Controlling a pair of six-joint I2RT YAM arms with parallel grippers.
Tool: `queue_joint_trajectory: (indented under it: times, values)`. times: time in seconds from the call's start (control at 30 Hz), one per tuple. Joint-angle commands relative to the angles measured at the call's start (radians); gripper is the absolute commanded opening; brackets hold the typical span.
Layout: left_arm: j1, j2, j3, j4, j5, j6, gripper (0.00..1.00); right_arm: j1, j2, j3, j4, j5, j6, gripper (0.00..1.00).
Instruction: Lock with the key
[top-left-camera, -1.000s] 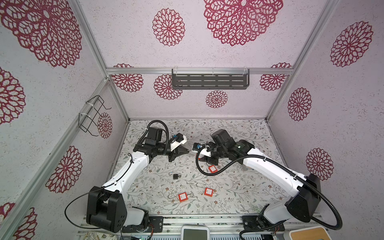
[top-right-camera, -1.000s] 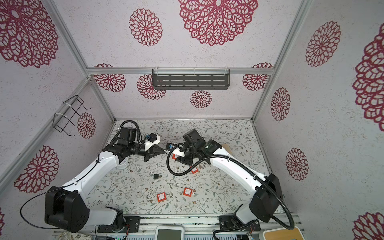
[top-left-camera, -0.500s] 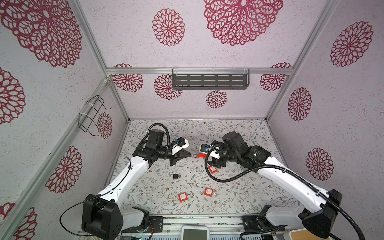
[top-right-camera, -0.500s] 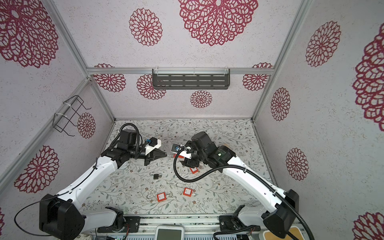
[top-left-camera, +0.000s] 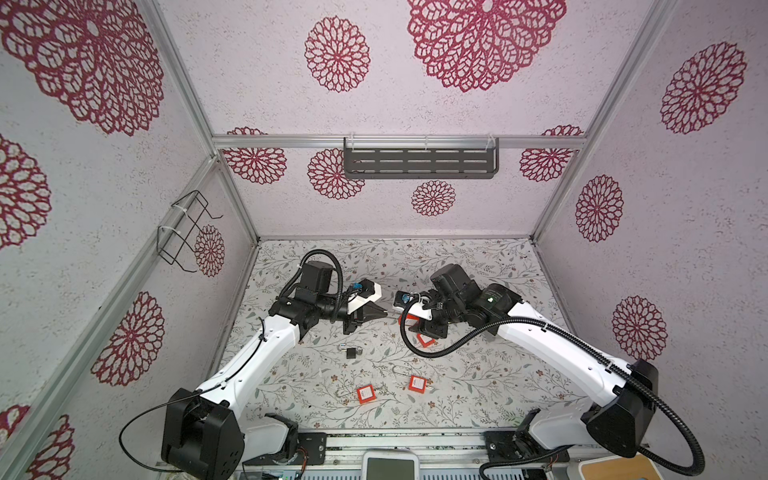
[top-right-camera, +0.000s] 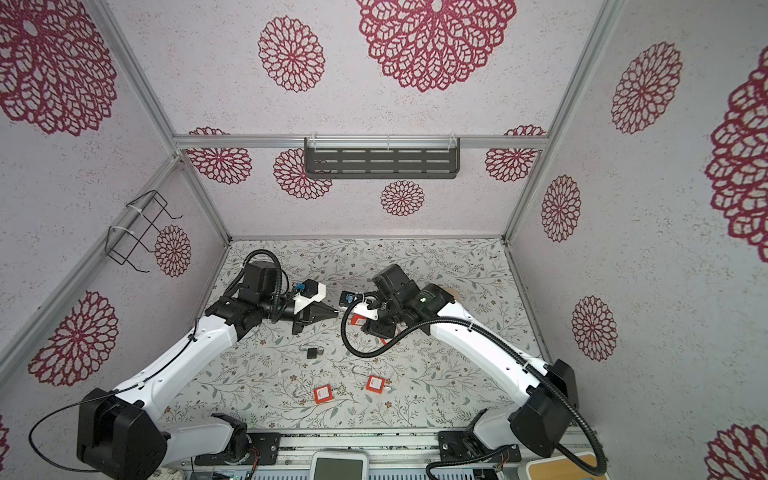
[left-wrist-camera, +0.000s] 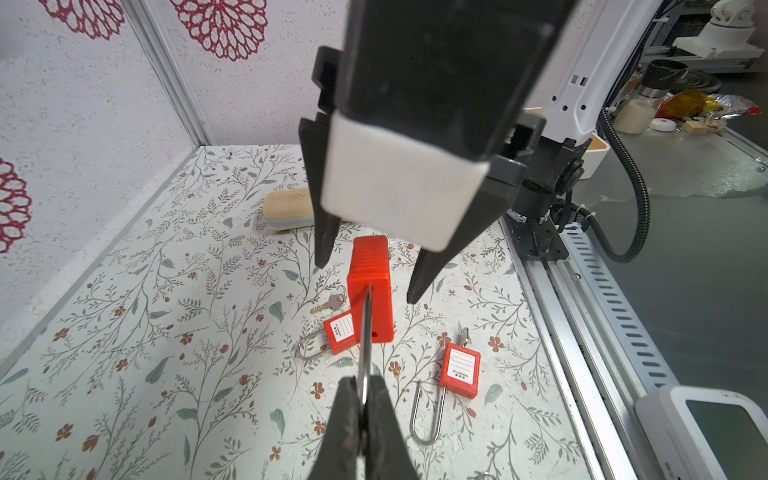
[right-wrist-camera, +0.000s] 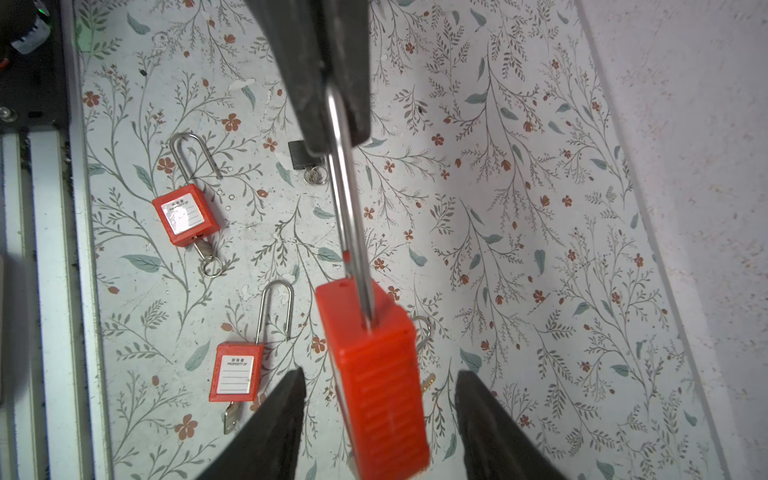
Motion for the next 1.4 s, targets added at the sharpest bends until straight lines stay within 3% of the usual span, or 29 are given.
queue_joint_trajectory:
  times: [0.0, 0.77, 1.37]
  values:
    - [-0.008, -0.028, -0.013, 0.032, 0.044, 0.017, 0.00, 0.003, -0.001, 0.030, -0.015, -0.038, 0.013, 0.54]
    - [-0.008, -0.001, -0.005, 0.014, 0.133, 0.059, 0.00, -0.012, 0.049, 0.091, -0.079, -0.207, -0.017, 0.18]
    - [-0.072, 0.010, -0.029, 0.059, 0.045, 0.083, 0.00, -0.042, 0.078, 0.124, -0.053, -0.311, -0.024, 0.12]
